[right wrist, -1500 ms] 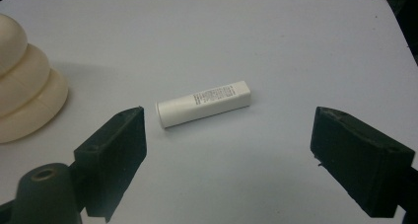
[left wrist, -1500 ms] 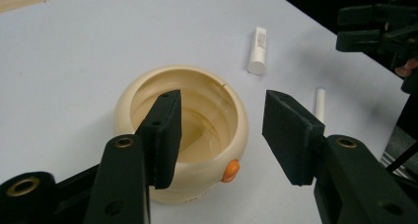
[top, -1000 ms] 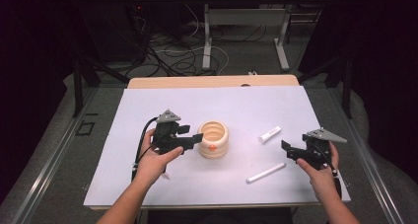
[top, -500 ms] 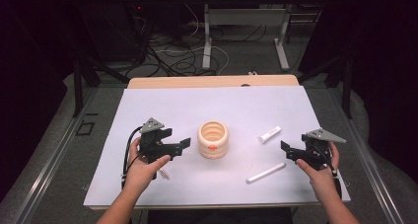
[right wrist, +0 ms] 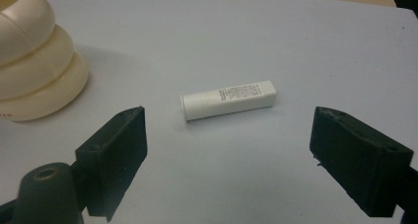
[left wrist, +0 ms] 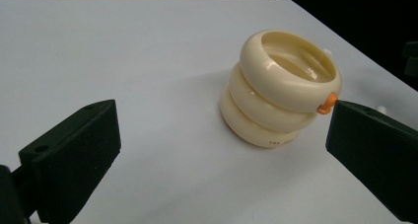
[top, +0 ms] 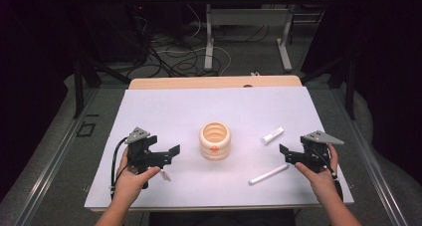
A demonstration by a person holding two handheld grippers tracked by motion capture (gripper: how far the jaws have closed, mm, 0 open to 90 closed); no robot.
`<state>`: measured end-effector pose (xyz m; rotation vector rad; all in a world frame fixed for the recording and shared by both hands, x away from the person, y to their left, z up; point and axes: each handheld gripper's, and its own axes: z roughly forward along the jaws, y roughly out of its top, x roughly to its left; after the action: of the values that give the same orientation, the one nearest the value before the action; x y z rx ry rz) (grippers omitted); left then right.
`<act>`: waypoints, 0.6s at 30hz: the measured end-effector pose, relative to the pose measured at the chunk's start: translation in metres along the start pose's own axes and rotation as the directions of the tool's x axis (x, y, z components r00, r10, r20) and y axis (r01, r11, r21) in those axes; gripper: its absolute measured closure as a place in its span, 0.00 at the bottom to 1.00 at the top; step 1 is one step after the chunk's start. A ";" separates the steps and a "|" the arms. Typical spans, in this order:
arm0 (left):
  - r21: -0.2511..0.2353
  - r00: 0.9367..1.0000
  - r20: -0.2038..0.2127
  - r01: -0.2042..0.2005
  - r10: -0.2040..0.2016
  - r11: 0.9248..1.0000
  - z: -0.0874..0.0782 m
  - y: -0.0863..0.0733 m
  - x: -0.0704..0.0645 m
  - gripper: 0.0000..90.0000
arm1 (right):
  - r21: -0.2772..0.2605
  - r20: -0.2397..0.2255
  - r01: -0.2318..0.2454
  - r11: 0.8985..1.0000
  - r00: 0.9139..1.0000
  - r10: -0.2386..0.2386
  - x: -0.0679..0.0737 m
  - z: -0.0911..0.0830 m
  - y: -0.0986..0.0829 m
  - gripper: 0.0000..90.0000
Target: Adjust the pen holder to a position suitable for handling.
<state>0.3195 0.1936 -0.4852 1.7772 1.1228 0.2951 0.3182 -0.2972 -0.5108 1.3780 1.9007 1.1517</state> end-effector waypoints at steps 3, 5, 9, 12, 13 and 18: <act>-0.002 1.000 -0.004 -0.005 0.005 1.000 0.001 -0.003 0.002 0.01 | 0.001 -0.004 -0.006 1.000 1.000 0.006 0.002 0.001 0.000 0.14; -0.009 1.000 -0.008 -0.006 0.006 1.000 0.002 -0.004 0.003 0.01 | 0.010 0.001 0.003 1.000 1.000 -0.003 0.004 0.002 0.000 0.10; -0.013 1.000 -0.014 -0.008 0.008 1.000 0.002 -0.005 0.004 0.01 | 0.036 -0.002 0.074 0.997 0.997 -0.074 0.010 0.002 0.001 0.00; -0.022 1.000 -0.017 -0.003 0.003 1.000 0.003 -0.005 0.005 0.02 | 0.048 -0.002 0.151 0.987 0.989 -0.151 0.017 0.003 0.001 0.00; -0.022 1.000 -0.018 -0.004 0.003 1.000 0.003 -0.005 0.005 0.02 | 0.054 0.005 0.174 0.983 0.985 -0.175 0.019 0.003 0.002 0.02; -0.026 1.000 -0.027 -0.014 0.013 1.000 0.002 -0.005 0.004 0.03 | 0.060 -0.036 0.251 0.966 0.968 -0.249 0.028 0.001 0.005 0.21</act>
<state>0.3202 0.1965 -0.4915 1.7634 1.1217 0.3416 0.3115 -0.2701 -0.5052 1.1188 2.0779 0.9985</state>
